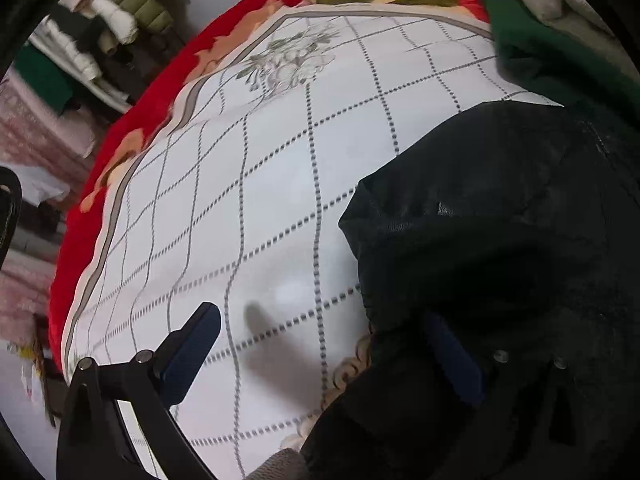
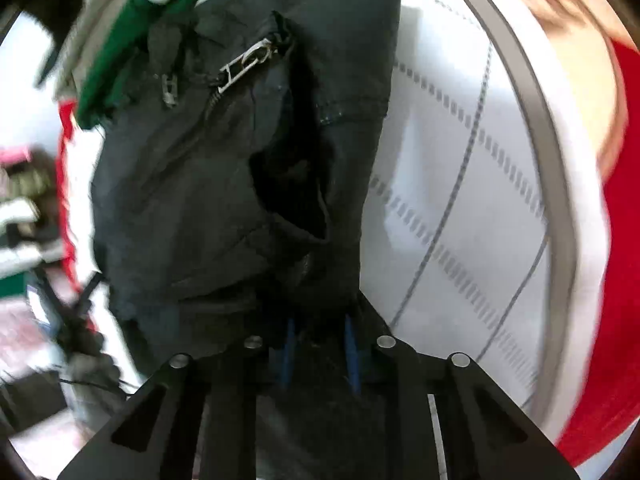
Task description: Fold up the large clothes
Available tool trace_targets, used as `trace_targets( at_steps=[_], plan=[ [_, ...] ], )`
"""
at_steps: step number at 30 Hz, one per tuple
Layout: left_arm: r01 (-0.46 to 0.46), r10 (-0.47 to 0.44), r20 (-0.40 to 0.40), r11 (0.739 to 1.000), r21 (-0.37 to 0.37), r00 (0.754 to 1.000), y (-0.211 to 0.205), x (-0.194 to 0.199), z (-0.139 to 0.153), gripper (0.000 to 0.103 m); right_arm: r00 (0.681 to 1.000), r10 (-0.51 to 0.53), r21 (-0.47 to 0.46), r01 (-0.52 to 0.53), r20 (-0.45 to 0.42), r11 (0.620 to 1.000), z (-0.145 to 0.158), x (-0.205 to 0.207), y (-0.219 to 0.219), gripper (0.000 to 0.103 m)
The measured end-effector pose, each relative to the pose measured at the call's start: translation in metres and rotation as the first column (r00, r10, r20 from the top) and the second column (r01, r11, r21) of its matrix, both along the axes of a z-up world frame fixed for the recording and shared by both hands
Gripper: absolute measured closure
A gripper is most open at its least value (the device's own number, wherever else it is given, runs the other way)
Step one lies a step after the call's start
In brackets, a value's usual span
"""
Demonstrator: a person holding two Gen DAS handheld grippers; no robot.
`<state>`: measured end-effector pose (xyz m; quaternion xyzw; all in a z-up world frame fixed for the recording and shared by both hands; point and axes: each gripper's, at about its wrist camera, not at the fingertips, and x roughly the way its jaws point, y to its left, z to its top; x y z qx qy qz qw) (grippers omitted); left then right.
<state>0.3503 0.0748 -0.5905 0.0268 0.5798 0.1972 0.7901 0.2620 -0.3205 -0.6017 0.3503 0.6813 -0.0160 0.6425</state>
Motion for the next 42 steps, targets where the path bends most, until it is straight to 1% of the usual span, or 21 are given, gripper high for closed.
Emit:
trace_targets(
  at_steps=[1, 3, 4, 5, 7, 8, 9, 10, 12, 14, 17, 18, 19, 21, 24, 28, 31, 33, 37, 39, 42],
  plan=[
    [0.020, -0.020, 0.000, 1.000, 0.001, 1.000, 0.002, 0.002, 0.001, 0.000, 0.999, -0.043, 0.033, 0.043, -0.004, 0.999, 0.001, -0.006, 0.001, 0.082],
    [0.056, -0.056, 0.001, 0.998, 0.003, 0.998, 0.007, 0.009, 0.003, 0.000, 0.988, -0.152, 0.145, 0.152, -0.010, 0.978, 0.007, -0.024, 0.006, 0.082],
    [0.073, -0.073, -0.002, 0.997, -0.001, 0.997, 0.009, 0.013, 0.003, 0.000, 0.986, -0.169, 0.157, 0.169, -0.017, 0.973, 0.009, -0.034, 0.010, 0.083],
    [0.094, -0.094, -0.007, 0.996, -0.006, 0.996, 0.011, 0.016, 0.003, 0.000, 0.985, -0.172, 0.130, 0.174, -0.028, 0.976, 0.011, -0.039, 0.012, 0.083],
    [0.133, -0.133, -0.009, 0.991, -0.023, 0.991, 0.008, 0.018, 0.002, 0.000, 0.993, -0.107, -0.030, 0.106, -0.043, 0.994, 0.012, -0.044, 0.016, 0.083],
    [0.141, -0.141, -0.007, 0.990, -0.022, 0.990, 0.006, 0.017, 0.002, 0.000, 0.997, -0.043, -0.140, 0.034, -0.063, 0.990, 0.009, -0.043, 0.018, 0.083],
    [0.149, -0.149, -0.005, 0.989, -0.006, 0.989, 0.002, 0.016, 0.002, 0.000, 0.996, -0.009, -0.208, -0.009, -0.086, 0.978, 0.003, -0.040, 0.022, 0.082],
    [0.166, -0.166, -0.002, 0.986, 0.036, 0.986, -0.006, 0.013, 0.003, 0.000, 0.993, 0.029, -0.274, -0.060, -0.113, 0.960, -0.003, -0.034, 0.032, 0.081],
    [0.171, -0.172, 0.001, 0.983, 0.067, 0.985, -0.010, 0.011, 0.006, 0.000, 0.980, 0.095, -0.361, -0.152, -0.173, 0.920, -0.006, -0.021, 0.048, 0.078],
    [0.147, -0.147, -0.006, 0.986, 0.073, 0.989, -0.010, 0.008, 0.011, 0.000, 0.967, 0.113, -0.399, -0.198, -0.227, 0.895, -0.003, -0.012, 0.060, 0.077],
    [0.092, -0.091, -0.014, 0.993, 0.076, 0.996, -0.011, 0.002, 0.025, 0.000, 0.966, 0.128, -0.377, -0.208, -0.226, 0.903, 0.010, -0.010, 0.059, 0.070],
    [0.073, -0.072, -0.016, 0.994, 0.078, 0.997, -0.013, -0.001, 0.030, 0.000, 0.970, 0.129, -0.355, -0.197, -0.206, 0.914, 0.014, -0.011, 0.057, 0.059],
    [0.060, -0.059, -0.014, 0.995, 0.081, 0.998, -0.016, -0.005, 0.036, 0.000, 0.974, 0.132, -0.333, -0.189, -0.187, 0.924, 0.019, -0.013, 0.053, 0.041],
    [0.044, -0.044, -0.008, 0.995, 0.090, 0.999, -0.026, -0.014, 0.045, 0.000, 0.978, 0.140, -0.299, -0.182, -0.157, 0.937, 0.029, -0.016, 0.047, 0.020],
    [0.021, -0.021, 0.000, 0.993, 0.113, 1.000, -0.050, -0.035, 0.064, 0.000, 0.978, 0.180, -0.261, -0.202, -0.107, 0.944, 0.051, -0.024, 0.022, 0.019],
    [-0.019, 0.022, -0.018, 0.992, 0.128, 1.000, -0.093, -0.075, 0.085, 0.000, 0.964, 0.259, -0.242, -0.264, -0.053, 0.934, 0.076, -0.031, -0.011, 0.019],
    [-0.042, 0.048, -0.047, 0.991, 0.129, 0.998, -0.130, -0.106, 0.093, 0.000, 0.951, 0.306, -0.227, -0.307, -0.041, 0.924, 0.084, -0.040, -0.033, 0.019],
    [-0.043, 0.054, -0.066, 0.988, 0.148, 0.996, -0.160, -0.127, 0.095, 0.000, 0.948, 0.317, -0.212, -0.318, -0.041, 0.924, 0.086, -0.030, -0.053, 0.019],
    [0.005, 0.020, -0.120, 0.979, 0.204, 0.993, -0.213, -0.159, 0.089, 0.000, 0.939, 0.342, -0.201, -0.341, -0.033, 0.918, 0.078, -0.030, -0.081, 0.019],
    [0.050, -0.015, -0.151, 0.971, 0.232, 0.988, -0.244, -0.177, 0.081, 0.000, 0.935, 0.351, -0.204, -0.352, -0.038, 0.914, 0.073, -0.028, -0.093, 0.019],
    [0.140, -0.081, -0.209, 0.949, 0.281, 0.975, -0.293, -0.205, 0.064, 0.000, 0.936, 0.348, -0.199, -0.352, -0.057, 0.915, 0.057, -0.029, -0.116, 0.019]
  ],
)
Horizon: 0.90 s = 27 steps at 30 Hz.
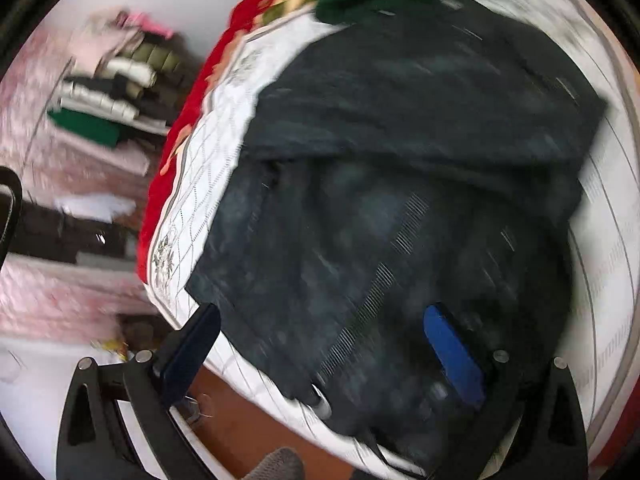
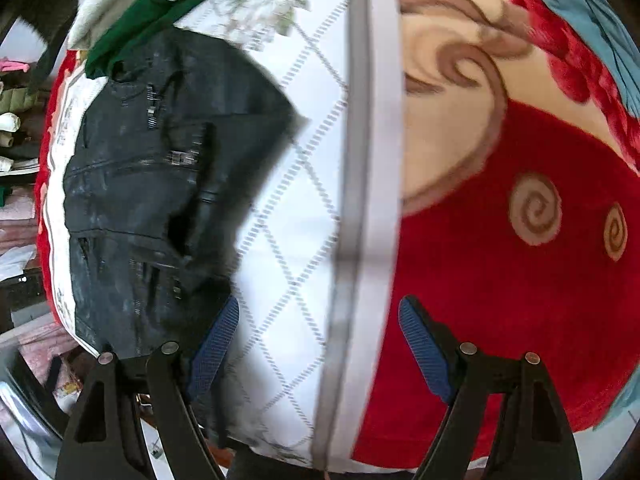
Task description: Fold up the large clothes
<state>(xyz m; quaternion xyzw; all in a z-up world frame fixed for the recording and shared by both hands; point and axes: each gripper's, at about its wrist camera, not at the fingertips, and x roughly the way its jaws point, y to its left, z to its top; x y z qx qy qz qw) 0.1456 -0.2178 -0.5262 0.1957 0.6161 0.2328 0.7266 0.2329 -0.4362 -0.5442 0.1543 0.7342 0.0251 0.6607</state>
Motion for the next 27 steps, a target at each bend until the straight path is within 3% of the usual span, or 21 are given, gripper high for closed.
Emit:
trace_targets(
  at_steps=[5, 12, 18, 22, 27],
  plan=[
    [0.080, -0.077, -0.091, 0.996, 0.030, 0.993, -0.059, -0.034, -0.035, 0.000, 0.999, -0.014, -0.015, 0.013, -0.039, 1.000, -0.012, -0.016, -0.027, 0.019],
    [0.153, -0.127, -0.162, 0.976, 0.156, 0.978, -0.079, -0.038, -0.081, 0.000, 0.998, -0.009, -0.048, 0.006, -0.061, 0.999, -0.027, -0.019, -0.047, 0.019],
    [0.156, -0.142, -0.112, 0.979, 0.130, 0.983, -0.086, -0.043, -0.055, 0.000, 0.997, -0.029, -0.038, 0.026, -0.070, 0.999, -0.033, -0.018, -0.057, 0.019],
    [0.174, -0.149, -0.177, 0.975, 0.137, 0.973, -0.094, -0.045, -0.084, 0.000, 0.996, -0.016, -0.050, 0.011, -0.089, 0.999, -0.039, -0.023, -0.064, 0.019],
    [0.165, -0.141, -0.138, 0.969, 0.184, 0.980, -0.088, -0.029, -0.088, 0.000, 0.995, -0.026, -0.043, 0.022, -0.091, 0.999, -0.044, -0.027, -0.074, 0.019]
  ],
)
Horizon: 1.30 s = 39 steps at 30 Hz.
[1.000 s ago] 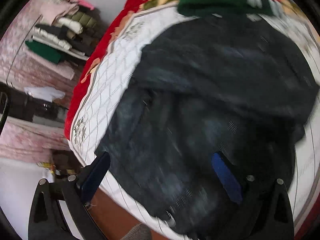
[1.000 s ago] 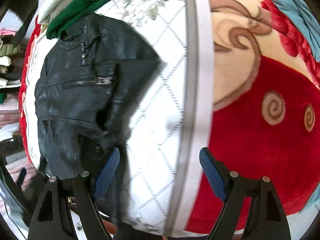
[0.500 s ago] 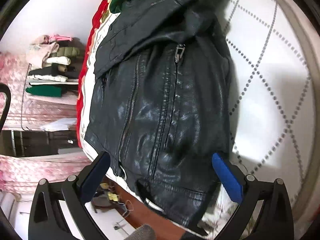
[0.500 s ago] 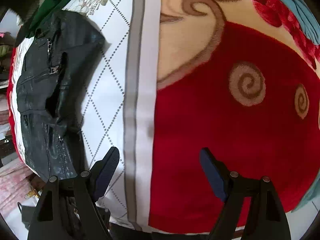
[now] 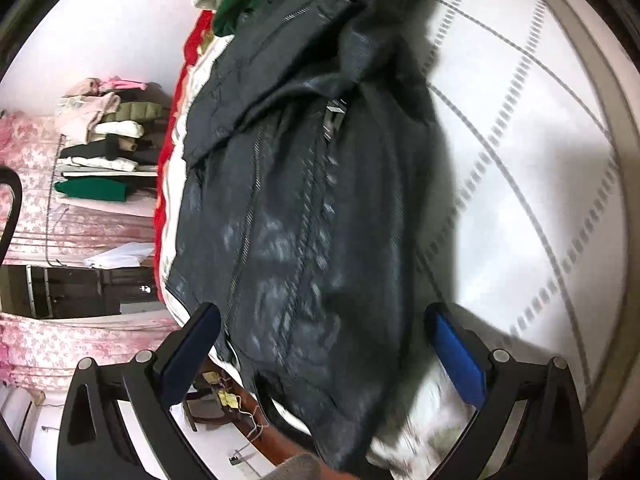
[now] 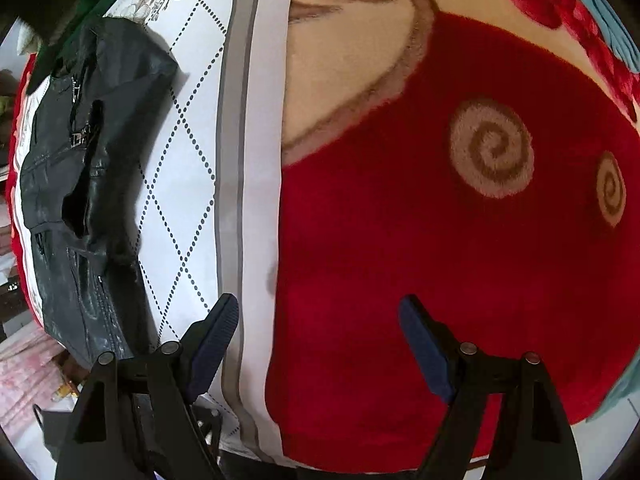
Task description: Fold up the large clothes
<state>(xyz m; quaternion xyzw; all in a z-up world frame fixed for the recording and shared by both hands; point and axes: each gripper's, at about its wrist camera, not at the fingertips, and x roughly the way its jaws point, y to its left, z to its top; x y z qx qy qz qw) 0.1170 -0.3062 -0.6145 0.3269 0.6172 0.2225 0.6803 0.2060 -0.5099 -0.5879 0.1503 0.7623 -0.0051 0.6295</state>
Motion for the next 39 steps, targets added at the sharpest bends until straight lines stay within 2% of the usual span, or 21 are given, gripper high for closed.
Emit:
trace_targets(
  at_steps=[4, 6, 8, 10, 12, 14, 15, 16, 17, 18, 19, 20, 21, 24, 28, 30, 32, 33, 34, 36, 39],
  plan=[
    [-0.061, 0.061, 0.035, 0.998, 0.008, 0.998, 0.026, 0.019, 0.005, 0.000, 1.000, -0.013, 0.053, 0.012, 0.021, 0.999, -0.004, 0.004, 0.001, 0.019],
    [-0.120, 0.123, 0.048, 0.991, -0.058, 0.991, 0.048, 0.025, 0.011, 0.000, 0.997, -0.040, 0.139, 0.031, 0.066, 0.990, -0.003, 0.013, 0.005, 0.019],
    [-0.137, 0.146, 0.061, 0.982, -0.132, 0.987, 0.059, 0.025, 0.019, 0.010, 0.990, -0.065, 0.228, 0.036, 0.122, 0.973, 0.000, 0.023, 0.012, 0.019],
    [-0.130, 0.147, 0.064, 0.969, -0.209, 0.987, 0.061, 0.022, 0.024, 0.044, 0.978, -0.106, 0.367, 0.033, 0.181, 0.930, 0.002, 0.033, 0.023, 0.019],
    [-0.111, 0.136, 0.077, 0.957, -0.267, 0.988, 0.058, 0.018, 0.030, 0.065, 0.967, -0.158, 0.502, 0.037, 0.200, 0.864, -0.003, 0.043, 0.037, 0.019],
    [-0.086, 0.119, 0.100, 0.954, -0.287, 0.988, 0.056, 0.014, 0.037, 0.073, 0.966, -0.179, 0.563, 0.044, 0.188, 0.826, -0.012, 0.052, 0.051, 0.019],
    [-0.077, 0.113, 0.106, 0.951, -0.299, 0.988, 0.056, 0.013, 0.039, 0.080, 0.967, -0.188, 0.592, 0.051, 0.172, 0.804, -0.021, 0.056, 0.061, 0.019],
    [-0.062, 0.101, 0.110, 0.948, -0.313, 0.989, 0.054, 0.012, 0.040, 0.093, 0.967, -0.196, 0.604, 0.061, 0.160, 0.794, -0.027, 0.061, 0.066, 0.019],
    [-0.038, 0.079, 0.116, 0.948, -0.317, 0.990, 0.051, 0.011, 0.042, 0.093, 0.969, -0.209, 0.611, 0.086, 0.133, 0.787, -0.037, 0.065, 0.072, 0.019],
    [-0.027, 0.070, 0.121, 0.947, -0.321, 0.990, 0.051, 0.010, 0.044, 0.095, 0.964, -0.242, 0.640, 0.116, 0.113, 0.760, -0.046, 0.067, 0.077, 0.019],
    [-0.024, 0.068, 0.121, 0.943, -0.332, 0.990, 0.051, 0.011, 0.045, 0.096, 0.957, -0.268, 0.656, 0.133, 0.110, 0.743, -0.049, 0.066, 0.087, 0.027],
    [-0.020, 0.066, 0.118, 0.935, -0.355, 0.991, 0.052, 0.010, 0.048, 0.096, 0.948, -0.295, 0.662, 0.148, 0.116, 0.735, -0.049, 0.067, 0.088, 0.047],
    [-0.012, 0.061, 0.123, 0.933, -0.360, 0.991, 0.055, 0.011, 0.051, 0.097, 0.951, -0.288, 0.635, 0.154, 0.114, 0.757, -0.049, 0.068, 0.088, 0.076],
    [0.022, 0.041, 0.154, 0.921, -0.389, 0.987, 0.061, 0.007, 0.069, 0.098, 0.944, -0.307, 0.629, 0.164, 0.125, 0.760, -0.041, 0.059, 0.088, 0.085],
    [0.084, 0.000, 0.185, 0.893, -0.442, 0.983, 0.074, -0.009, 0.104, 0.099, 0.945, -0.291, 0.606, 0.144, 0.150, 0.782, 0.008, 0.043, 0.076, 0.089],
    [0.120, -0.031, 0.190, 0.870, -0.479, 0.981, 0.077, -0.022, 0.124, 0.099, 0.947, -0.271, 0.580, 0.124, 0.174, 0.805, 0.036, 0.037, 0.068, 0.089],
    [0.138, -0.046, 0.181, 0.833, -0.536, 0.982, 0.081, -0.033, 0.145, 0.099, 0.949, -0.253, 0.544, 0.115, 0.187, 0.831, 0.070, 0.020, 0.060, 0.089],
    [0.139, -0.049, 0.175, 0.821, -0.554, 0.983, 0.085, -0.034, 0.150, 0.099, 0.952, -0.238, 0.512, 0.109, 0.192, 0.852, 0.086, 0.013, 0.060, 0.089],
    [0.137, -0.046, 0.167, 0.798, -0.587, 0.985, 0.093, -0.035, 0.160, 0.099, 0.954, -0.224, 0.489, 0.101, 0.199, 0.866, 0.099, 0.007, 0.060, 0.090],
    [0.131, -0.039, 0.160, 0.773, -0.620, 0.986, 0.109, -0.029, 0.172, 0.099, 0.960, -0.185, 0.421, 0.083, 0.208, 0.903, 0.126, 0.001, 0.070, 0.089],
    [0.136, -0.031, 0.171, 0.754, -0.642, 0.985, 0.138, -0.015, 0.178, 0.098, 0.969, -0.154, 0.359, 0.077, 0.192, 0.930, 0.153, 0.012, 0.092, 0.089]
  ],
)
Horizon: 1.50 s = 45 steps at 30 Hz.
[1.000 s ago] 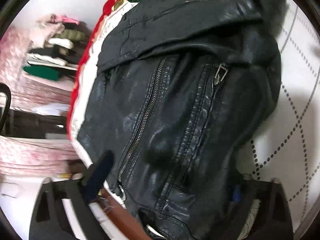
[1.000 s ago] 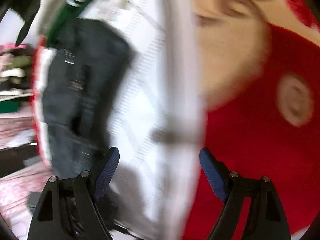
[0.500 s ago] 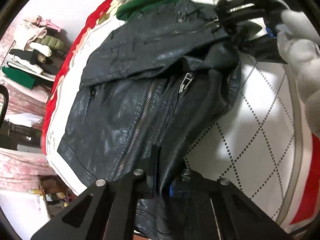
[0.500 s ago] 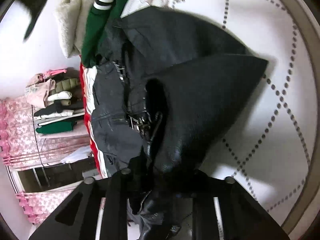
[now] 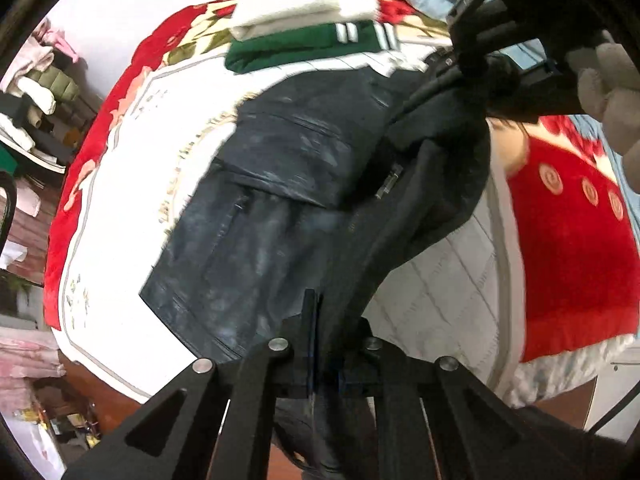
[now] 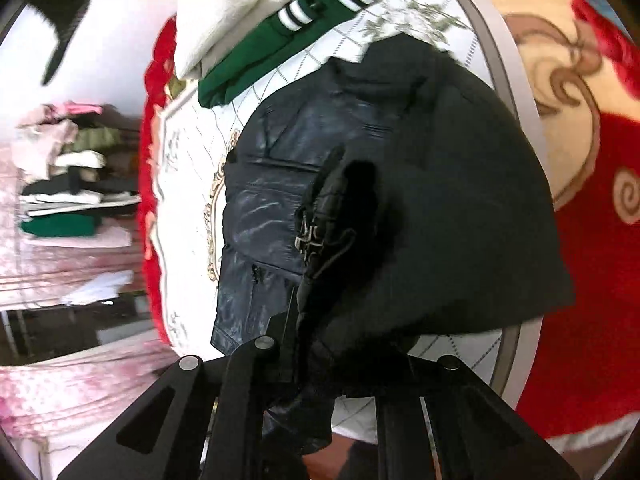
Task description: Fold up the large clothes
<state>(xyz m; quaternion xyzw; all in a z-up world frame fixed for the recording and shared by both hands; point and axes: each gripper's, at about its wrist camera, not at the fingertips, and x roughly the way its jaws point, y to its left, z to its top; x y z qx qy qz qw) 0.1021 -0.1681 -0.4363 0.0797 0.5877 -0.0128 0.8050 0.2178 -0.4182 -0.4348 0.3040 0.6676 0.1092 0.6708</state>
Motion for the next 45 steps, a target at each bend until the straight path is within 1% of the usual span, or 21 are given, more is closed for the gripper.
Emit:
trace_targets(
  at_steps=[3, 6, 11, 12, 14, 15, 16, 18, 21, 25, 26, 28, 29, 31, 34, 36, 39, 40, 41, 43, 45],
  plan=[
    [0.010, -0.010, 0.008, 1.000, -0.016, 1.000, 0.041, 0.026, -0.007, 0.092, 1.000, 0.022, -0.065, -0.023, -0.017, 0.998, 0.017, 0.036, 0.053, 0.089],
    [-0.055, 0.054, -0.010, 0.994, -0.091, 0.998, 0.082, 0.048, -0.022, 0.091, 0.998, 0.053, -0.118, -0.057, -0.041, 0.991, 0.014, 0.075, 0.106, 0.088],
    [-0.159, 0.153, -0.041, 0.966, -0.205, 0.987, 0.157, 0.089, -0.062, 0.091, 0.990, 0.112, -0.220, -0.129, -0.086, 0.967, -0.026, 0.141, 0.197, 0.084],
    [-0.182, 0.174, -0.055, 0.955, -0.232, 0.983, 0.170, 0.094, -0.069, 0.088, 0.989, 0.115, -0.227, -0.134, -0.094, 0.965, -0.038, 0.149, 0.206, 0.075],
    [-0.241, 0.227, -0.081, 0.932, -0.272, 0.971, 0.201, 0.106, -0.083, 0.061, 0.980, 0.153, -0.242, -0.181, -0.129, 0.953, -0.064, 0.169, 0.233, 0.064],
    [-0.259, 0.248, -0.075, 0.923, -0.284, 0.966, 0.216, 0.109, -0.085, 0.025, 0.977, 0.153, -0.225, -0.184, -0.150, 0.957, -0.074, 0.174, 0.239, 0.056],
    [-0.269, 0.264, -0.058, 0.923, -0.276, 0.963, 0.226, 0.109, -0.085, 0.010, 0.976, 0.149, -0.197, -0.179, -0.160, 0.964, -0.078, 0.177, 0.243, 0.045],
    [-0.282, 0.283, -0.032, 0.923, -0.262, 0.959, 0.238, 0.108, -0.081, 0.010, 0.983, 0.138, -0.086, -0.149, -0.119, 0.985, -0.073, 0.176, 0.240, 0.037],
    [-0.311, 0.315, -0.035, 0.905, -0.289, 0.948, 0.245, 0.105, -0.077, 0.010, 0.993, 0.118, 0.030, -0.117, -0.017, 0.993, -0.040, 0.157, 0.220, 0.035],
    [-0.341, 0.342, -0.047, 0.897, -0.281, 0.939, 0.240, 0.110, -0.081, 0.010, 0.999, 0.007, -0.055, -0.004, 0.048, 0.998, -0.018, 0.132, 0.172, 0.034],
    [-0.346, 0.344, -0.055, 0.900, -0.266, 0.937, 0.237, 0.114, -0.085, 0.010, 0.999, -0.007, -0.082, 0.011, 0.048, 0.997, -0.023, 0.133, 0.166, 0.035],
    [-0.372, 0.366, -0.071, 0.897, -0.240, 0.928, 0.230, 0.121, -0.093, 0.010, 1.000, -0.012, -0.088, 0.014, 0.027, 0.996, -0.044, 0.143, 0.159, 0.072],
    [-0.385, 0.378, -0.075, 0.894, -0.230, 0.923, 0.228, 0.124, -0.095, 0.010, 1.000, -0.003, -0.082, 0.005, 0.017, 0.997, -0.055, 0.150, 0.162, 0.076],
    [-0.409, 0.403, -0.073, 0.887, -0.213, 0.912, 0.225, 0.131, -0.099, 0.010, 0.998, 0.050, -0.079, -0.047, 0.036, 0.996, -0.078, 0.174, 0.181, 0.076],
    [-0.442, 0.438, -0.064, 0.879, -0.180, 0.897, 0.220, 0.142, -0.100, 0.010, 0.982, 0.190, -0.179, -0.186, 0.008, 0.966, -0.118, 0.204, 0.217, 0.077],
    [-0.453, 0.449, -0.062, 0.874, -0.175, 0.891, 0.213, 0.151, -0.099, 0.010, 0.987, 0.158, -0.110, -0.157, -0.003, 0.981, -0.128, 0.213, 0.211, 0.077],
    [-0.453, 0.451, -0.055, 0.872, -0.183, 0.891, 0.197, 0.162, -0.098, 0.010, 0.986, 0.164, 0.018, -0.164, -0.018, 0.986, -0.112, 0.214, 0.187, 0.078],
    [-0.453, 0.451, -0.058, 0.873, -0.182, 0.891, 0.192, 0.166, -0.099, 0.010, 0.991, 0.134, 0.061, -0.135, 0.008, 0.989, -0.100, 0.209, 0.169, 0.070],
    [-0.455, 0.451, -0.065, 0.873, -0.177, 0.890, 0.185, 0.173, -0.102, 0.010, 0.995, 0.084, 0.043, -0.086, 0.052, 0.995, -0.083, 0.201, 0.140, 0.061],
    [-0.458, 0.453, -0.068, 0.872, -0.175, 0.889, 0.177, 0.182, -0.109, 0.010, 0.994, 0.011, -0.034, -0.007, 0.107, 0.999, -0.067, 0.190, 0.098, 0.015],
    [-0.466, 0.460, -0.075, 0.873, -0.142, 0.885, 0.174, 0.197, -0.129, 0.008, 0.985, -0.097, -0.154, 0.119, 0.141, 0.981, -0.069, 0.179, 0.044, 0.008]
  ],
)
